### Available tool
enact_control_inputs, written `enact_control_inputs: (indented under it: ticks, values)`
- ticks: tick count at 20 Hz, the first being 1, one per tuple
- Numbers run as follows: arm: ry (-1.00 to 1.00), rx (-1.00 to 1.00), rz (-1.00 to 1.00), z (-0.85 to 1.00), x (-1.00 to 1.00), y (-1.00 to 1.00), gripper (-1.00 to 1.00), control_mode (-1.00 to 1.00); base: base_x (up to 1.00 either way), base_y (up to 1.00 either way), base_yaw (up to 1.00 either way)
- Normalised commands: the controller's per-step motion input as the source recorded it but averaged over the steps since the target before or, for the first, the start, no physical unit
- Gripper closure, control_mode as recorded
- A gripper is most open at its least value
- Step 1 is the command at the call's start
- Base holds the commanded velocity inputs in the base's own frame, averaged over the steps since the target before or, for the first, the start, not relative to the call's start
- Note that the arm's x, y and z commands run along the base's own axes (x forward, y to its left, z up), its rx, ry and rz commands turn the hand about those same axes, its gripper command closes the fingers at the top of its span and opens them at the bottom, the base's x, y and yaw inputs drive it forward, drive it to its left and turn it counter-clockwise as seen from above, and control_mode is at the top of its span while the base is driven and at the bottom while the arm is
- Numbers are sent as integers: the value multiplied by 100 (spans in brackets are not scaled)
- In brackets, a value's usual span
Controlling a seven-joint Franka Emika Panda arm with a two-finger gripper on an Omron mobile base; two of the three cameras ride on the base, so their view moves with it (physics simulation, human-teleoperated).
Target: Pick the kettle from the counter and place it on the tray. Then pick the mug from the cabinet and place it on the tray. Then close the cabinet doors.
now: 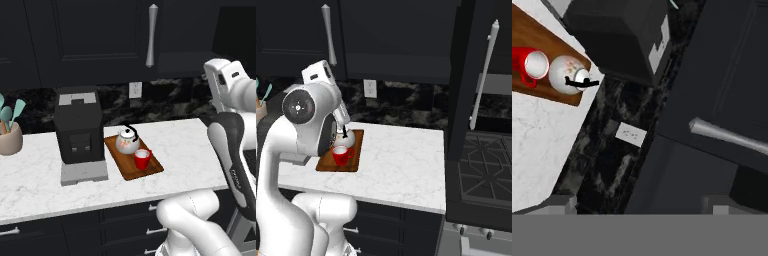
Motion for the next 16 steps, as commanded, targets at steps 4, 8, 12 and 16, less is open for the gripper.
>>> enact_control_inputs:
  ticks: [4, 8, 12, 16]
  values:
    - [-16, 1, -39, -9, -2, -76, -100, -100, 0, 0, 0]
    - [-13, 10, -28, -2, -9, -85, -100, -100, 0, 0, 0]
    - [-17, 9, -15, -6, -33, -83, -100, -100, 0, 0, 0]
    - [-2, 11, -33, 1, -32, -76, -100, -100, 0, 0, 0]
